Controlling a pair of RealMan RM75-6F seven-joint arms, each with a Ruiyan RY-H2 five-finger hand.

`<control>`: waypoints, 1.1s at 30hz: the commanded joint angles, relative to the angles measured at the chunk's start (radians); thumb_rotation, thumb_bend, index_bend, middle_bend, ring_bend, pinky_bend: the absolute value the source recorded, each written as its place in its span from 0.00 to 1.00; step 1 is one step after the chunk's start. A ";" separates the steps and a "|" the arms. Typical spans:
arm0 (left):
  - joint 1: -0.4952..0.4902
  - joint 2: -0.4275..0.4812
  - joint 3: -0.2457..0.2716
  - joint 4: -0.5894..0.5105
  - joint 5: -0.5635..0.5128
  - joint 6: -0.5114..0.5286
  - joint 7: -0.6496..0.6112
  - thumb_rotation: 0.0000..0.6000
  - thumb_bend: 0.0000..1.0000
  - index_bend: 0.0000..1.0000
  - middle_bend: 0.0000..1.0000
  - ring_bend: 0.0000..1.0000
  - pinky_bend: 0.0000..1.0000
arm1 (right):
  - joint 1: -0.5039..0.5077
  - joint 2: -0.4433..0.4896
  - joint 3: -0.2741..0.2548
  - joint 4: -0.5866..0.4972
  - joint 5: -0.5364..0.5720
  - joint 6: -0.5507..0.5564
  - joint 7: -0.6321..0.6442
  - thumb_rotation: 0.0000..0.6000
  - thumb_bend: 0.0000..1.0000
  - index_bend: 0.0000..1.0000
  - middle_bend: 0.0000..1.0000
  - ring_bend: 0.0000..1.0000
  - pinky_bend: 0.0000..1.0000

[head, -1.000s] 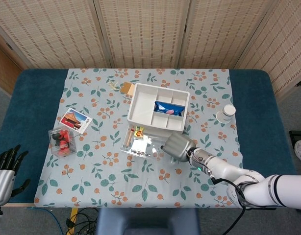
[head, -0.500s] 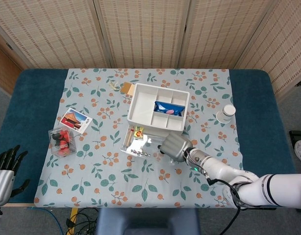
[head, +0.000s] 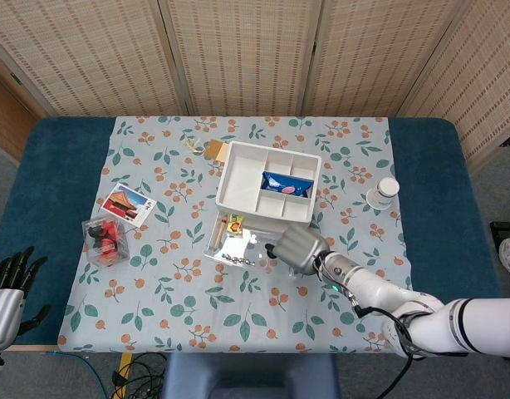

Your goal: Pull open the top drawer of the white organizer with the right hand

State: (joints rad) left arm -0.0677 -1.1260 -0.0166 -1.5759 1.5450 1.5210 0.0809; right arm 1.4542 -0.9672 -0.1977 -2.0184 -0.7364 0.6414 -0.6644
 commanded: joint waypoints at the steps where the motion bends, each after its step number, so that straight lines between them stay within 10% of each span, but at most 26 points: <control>1: 0.000 0.001 0.000 -0.001 0.000 -0.001 0.001 1.00 0.23 0.13 0.02 0.01 0.08 | -0.007 0.007 0.003 -0.004 -0.010 0.002 0.007 1.00 1.00 0.13 1.00 1.00 1.00; 33: 0.002 0.001 0.002 -0.004 -0.001 -0.002 0.002 1.00 0.23 0.13 0.02 0.01 0.08 | 0.042 -0.037 -0.017 0.015 0.045 -0.023 -0.024 1.00 1.00 0.19 1.00 1.00 1.00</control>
State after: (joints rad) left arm -0.0659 -1.1249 -0.0150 -1.5800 1.5442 1.5194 0.0827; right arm 1.4950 -1.0035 -0.2151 -2.0039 -0.6929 0.6184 -0.6890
